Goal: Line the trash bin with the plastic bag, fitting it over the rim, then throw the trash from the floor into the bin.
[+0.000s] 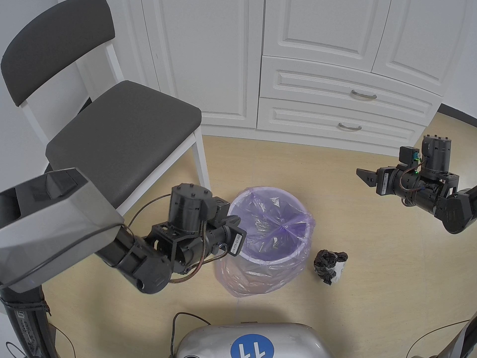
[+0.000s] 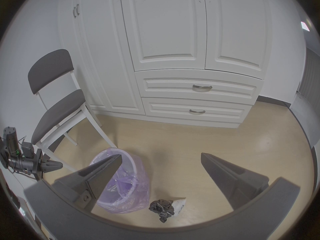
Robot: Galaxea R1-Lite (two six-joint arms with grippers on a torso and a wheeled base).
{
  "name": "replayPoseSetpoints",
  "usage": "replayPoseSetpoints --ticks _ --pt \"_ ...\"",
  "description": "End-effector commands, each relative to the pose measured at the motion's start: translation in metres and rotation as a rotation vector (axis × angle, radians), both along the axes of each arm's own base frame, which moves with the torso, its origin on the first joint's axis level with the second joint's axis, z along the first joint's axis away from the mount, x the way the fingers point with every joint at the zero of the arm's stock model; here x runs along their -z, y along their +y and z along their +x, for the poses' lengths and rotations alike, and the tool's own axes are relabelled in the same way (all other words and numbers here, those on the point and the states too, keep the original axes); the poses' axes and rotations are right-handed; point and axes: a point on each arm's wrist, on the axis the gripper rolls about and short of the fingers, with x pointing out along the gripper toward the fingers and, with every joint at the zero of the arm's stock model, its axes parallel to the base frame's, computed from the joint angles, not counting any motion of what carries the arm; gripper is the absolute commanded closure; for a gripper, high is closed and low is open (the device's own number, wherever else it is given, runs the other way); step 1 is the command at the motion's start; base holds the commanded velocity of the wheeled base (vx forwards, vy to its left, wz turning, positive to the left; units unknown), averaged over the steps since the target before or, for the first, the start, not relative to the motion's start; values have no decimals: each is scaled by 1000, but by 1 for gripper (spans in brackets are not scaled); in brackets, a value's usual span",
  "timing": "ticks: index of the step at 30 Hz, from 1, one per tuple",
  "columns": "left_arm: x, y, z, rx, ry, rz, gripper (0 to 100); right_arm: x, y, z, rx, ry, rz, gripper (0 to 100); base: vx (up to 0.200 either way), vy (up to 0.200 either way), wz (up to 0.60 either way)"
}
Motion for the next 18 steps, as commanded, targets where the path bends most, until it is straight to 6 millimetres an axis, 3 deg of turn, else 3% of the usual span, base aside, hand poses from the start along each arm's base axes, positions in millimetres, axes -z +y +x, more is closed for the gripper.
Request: replayPoseSetpoints --ticks 1,9,18 --pt "-33 -42 23 24 116 -13 100 9 0 4 -2 36 -17 0 0 0 0" --pt "3 -68 52 20 137 -10 100 12 -8 7 17 43 -37 0 0 0 0" --pt "50 -76 62 14 198 34 100 7 -9 5 20 26 -36 0 0 0 0"
